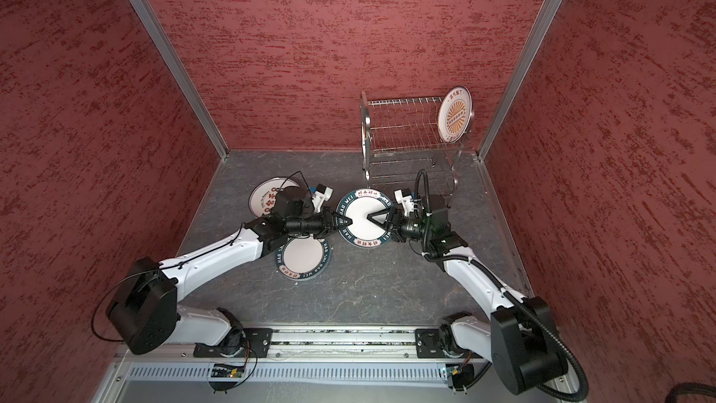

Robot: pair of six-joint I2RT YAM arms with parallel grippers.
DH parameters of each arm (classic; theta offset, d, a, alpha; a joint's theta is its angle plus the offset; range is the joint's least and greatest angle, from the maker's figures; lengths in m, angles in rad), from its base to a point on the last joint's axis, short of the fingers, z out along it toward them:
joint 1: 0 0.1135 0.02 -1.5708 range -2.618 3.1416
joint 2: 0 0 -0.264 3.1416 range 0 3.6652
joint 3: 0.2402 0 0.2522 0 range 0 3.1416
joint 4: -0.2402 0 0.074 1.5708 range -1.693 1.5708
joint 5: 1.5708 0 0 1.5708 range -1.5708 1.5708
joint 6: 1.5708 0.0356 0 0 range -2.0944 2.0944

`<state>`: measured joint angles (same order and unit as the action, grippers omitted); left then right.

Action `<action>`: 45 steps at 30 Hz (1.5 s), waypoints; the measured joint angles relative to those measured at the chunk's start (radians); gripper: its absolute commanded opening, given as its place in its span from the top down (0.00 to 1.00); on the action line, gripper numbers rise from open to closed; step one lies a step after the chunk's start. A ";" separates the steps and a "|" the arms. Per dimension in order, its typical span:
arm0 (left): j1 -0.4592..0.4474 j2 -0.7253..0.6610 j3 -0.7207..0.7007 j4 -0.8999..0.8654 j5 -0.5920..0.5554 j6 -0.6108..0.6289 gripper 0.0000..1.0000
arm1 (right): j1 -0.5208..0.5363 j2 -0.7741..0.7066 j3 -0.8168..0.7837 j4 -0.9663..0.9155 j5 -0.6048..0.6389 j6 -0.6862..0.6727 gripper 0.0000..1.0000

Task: Unload the plates from the dish rack
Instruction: Place the plate among the plates.

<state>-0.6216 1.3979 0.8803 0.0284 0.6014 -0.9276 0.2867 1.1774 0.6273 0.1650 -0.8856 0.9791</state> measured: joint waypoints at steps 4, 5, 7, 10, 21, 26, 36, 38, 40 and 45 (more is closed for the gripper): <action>0.023 -0.025 -0.005 -0.056 -0.001 0.004 0.98 | 0.001 -0.005 0.018 -0.045 0.023 -0.020 0.20; 0.035 -0.039 -0.011 -0.072 -0.001 0.005 0.98 | 0.001 -0.007 0.032 -0.068 0.035 -0.032 0.17; 0.061 -0.077 -0.027 -0.109 -0.002 0.011 0.99 | 0.001 -0.010 0.067 -0.127 0.064 -0.061 0.15; 0.110 -0.156 -0.053 -0.180 -0.005 0.024 0.99 | 0.001 -0.014 0.127 -0.231 0.125 -0.111 0.10; 0.326 -0.485 -0.161 -0.523 -0.039 0.072 0.99 | 0.001 -0.016 0.293 -0.670 0.412 -0.298 0.01; 0.385 -0.544 -0.196 -0.671 -0.098 0.093 1.00 | 0.001 -0.016 0.356 -0.816 0.581 -0.352 0.01; 0.398 -0.524 -0.238 -0.771 -0.177 0.099 1.00 | 0.001 -0.007 0.365 -0.940 0.745 -0.393 0.01; 0.402 -0.520 -0.243 -0.770 -0.184 0.099 1.00 | 0.001 -0.006 0.365 -0.944 0.752 -0.397 0.01; 0.404 -0.517 -0.247 -0.770 -0.186 0.099 1.00 | 0.001 -0.003 0.365 -0.945 0.755 -0.401 0.01; 0.406 -0.501 -0.259 -0.763 -0.187 0.099 0.99 | 0.001 0.007 0.365 -0.943 0.755 -0.410 0.01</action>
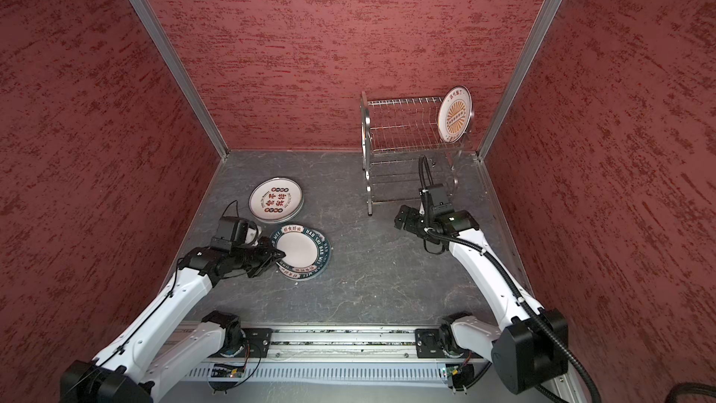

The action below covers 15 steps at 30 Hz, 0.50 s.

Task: Unload the plates from the dish rack
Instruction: Place the plate among the plates.

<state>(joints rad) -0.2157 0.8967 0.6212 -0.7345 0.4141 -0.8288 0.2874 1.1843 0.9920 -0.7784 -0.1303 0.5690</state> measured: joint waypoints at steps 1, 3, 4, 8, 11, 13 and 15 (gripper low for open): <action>0.002 0.004 -0.004 0.001 0.000 0.000 0.99 | 0.000 0.002 0.000 0.000 0.000 -0.001 0.01; 0.004 0.010 -0.013 0.004 0.000 0.000 0.98 | 0.000 0.004 0.000 0.001 0.000 -0.002 0.01; 0.005 0.013 -0.019 0.007 0.000 0.000 0.98 | 0.000 0.005 0.000 0.002 0.000 -0.002 0.01; 0.009 0.026 -0.036 0.018 0.000 0.000 0.98 | 0.000 0.009 0.000 0.004 -0.001 -0.002 0.01; 0.011 0.035 -0.042 0.028 0.002 0.000 0.96 | 0.000 0.011 0.000 0.004 -0.004 -0.002 0.01; 0.013 0.035 -0.043 0.035 0.002 0.002 0.92 | 0.000 0.011 0.000 0.005 -0.005 -0.002 0.01; 0.015 0.037 -0.045 0.037 0.003 0.004 0.88 | 0.000 0.011 0.000 0.006 -0.007 -0.002 0.01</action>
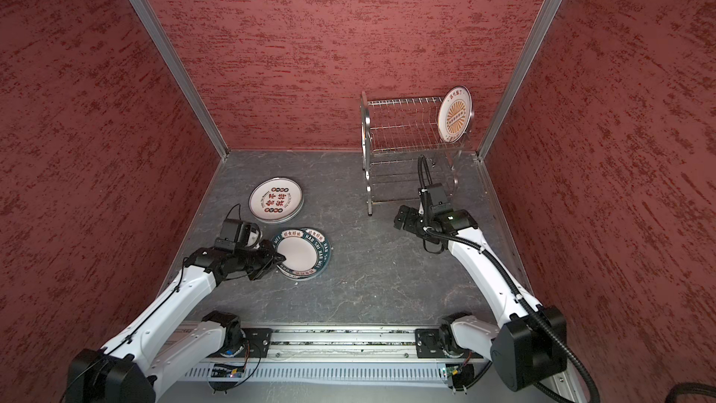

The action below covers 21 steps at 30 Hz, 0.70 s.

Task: Unload the plates from the dish rack
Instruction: Place the plate among the plates.

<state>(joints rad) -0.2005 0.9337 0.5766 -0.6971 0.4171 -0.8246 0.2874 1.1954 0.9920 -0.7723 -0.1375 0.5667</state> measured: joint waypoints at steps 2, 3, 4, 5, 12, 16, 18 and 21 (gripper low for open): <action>0.002 0.005 0.000 0.005 0.001 0.003 0.85 | 0.000 0.000 0.000 0.003 -0.002 0.000 0.01; 0.003 0.008 0.000 0.005 0.000 0.003 0.83 | 0.000 0.000 0.000 0.005 -0.004 0.000 0.01; 0.004 0.011 0.000 0.005 0.000 0.004 0.80 | 0.000 0.000 0.000 0.006 -0.005 0.000 0.01; 0.005 0.015 0.000 0.005 0.000 0.006 0.78 | 0.000 0.000 0.000 0.007 -0.008 0.000 0.01; 0.007 0.043 0.000 -0.011 -0.014 0.007 0.61 | 0.000 0.003 0.000 0.015 -0.015 -0.003 0.01; 0.010 0.058 0.000 -0.022 -0.025 0.004 0.54 | 0.000 0.003 -0.006 0.023 -0.016 -0.003 0.01; 0.011 0.068 0.000 -0.028 -0.032 0.004 0.50 | 0.000 0.003 -0.014 0.028 -0.017 -0.003 0.01; 0.011 0.081 0.002 -0.042 -0.045 0.003 0.46 | 0.000 0.003 -0.028 0.035 -0.021 -0.003 0.01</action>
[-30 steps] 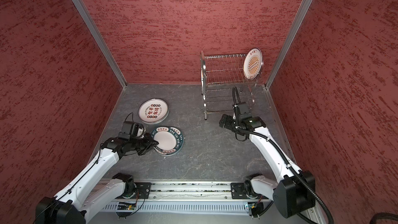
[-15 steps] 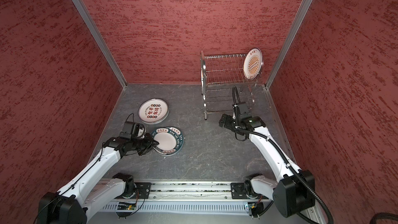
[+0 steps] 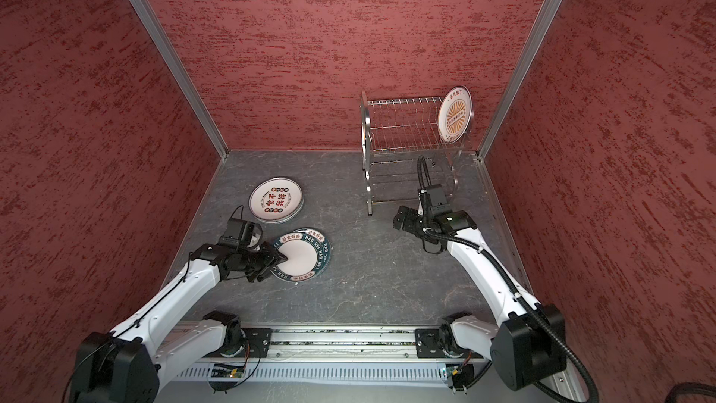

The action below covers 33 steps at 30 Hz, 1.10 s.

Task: Unload the plates from the dish rack
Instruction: Place the plate among the plates.

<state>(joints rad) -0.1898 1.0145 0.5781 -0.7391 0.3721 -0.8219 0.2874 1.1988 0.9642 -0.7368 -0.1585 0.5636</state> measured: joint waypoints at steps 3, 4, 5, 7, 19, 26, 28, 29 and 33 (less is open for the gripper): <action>0.000 0.011 0.006 -0.014 -0.012 0.000 0.45 | 0.000 0.000 -0.013 0.007 -0.006 0.000 0.01; 0.000 0.015 0.010 -0.018 -0.014 0.000 0.45 | 0.000 0.000 -0.016 0.009 -0.007 0.000 0.01; 0.000 0.020 0.014 -0.021 -0.015 0.000 0.45 | 0.000 0.000 -0.017 0.010 -0.010 0.000 0.01; 0.000 0.029 0.021 -0.024 -0.016 0.000 0.44 | 0.000 0.000 -0.019 0.014 -0.014 0.000 0.01; -0.015 0.102 0.065 -0.024 -0.031 0.008 0.39 | 0.000 0.000 -0.032 0.032 -0.021 0.000 0.01; -0.042 0.166 0.115 -0.031 -0.055 0.019 0.36 | 0.000 -0.003 -0.043 0.037 -0.022 0.000 0.01; -0.046 0.172 0.115 -0.033 -0.060 0.019 0.35 | 0.000 -0.005 -0.045 0.037 -0.022 0.000 0.01; -0.047 0.175 0.115 -0.034 -0.061 0.019 0.34 | 0.000 -0.006 -0.045 0.037 -0.022 0.000 0.01; -0.047 0.177 0.115 -0.047 -0.068 0.019 0.31 | 0.000 -0.012 -0.045 0.037 -0.022 0.000 0.01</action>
<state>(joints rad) -0.2367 1.1919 0.6933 -0.7864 0.3046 -0.8032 0.2874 1.1866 0.9188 -0.6998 -0.1802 0.5640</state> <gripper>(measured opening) 0.680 0.989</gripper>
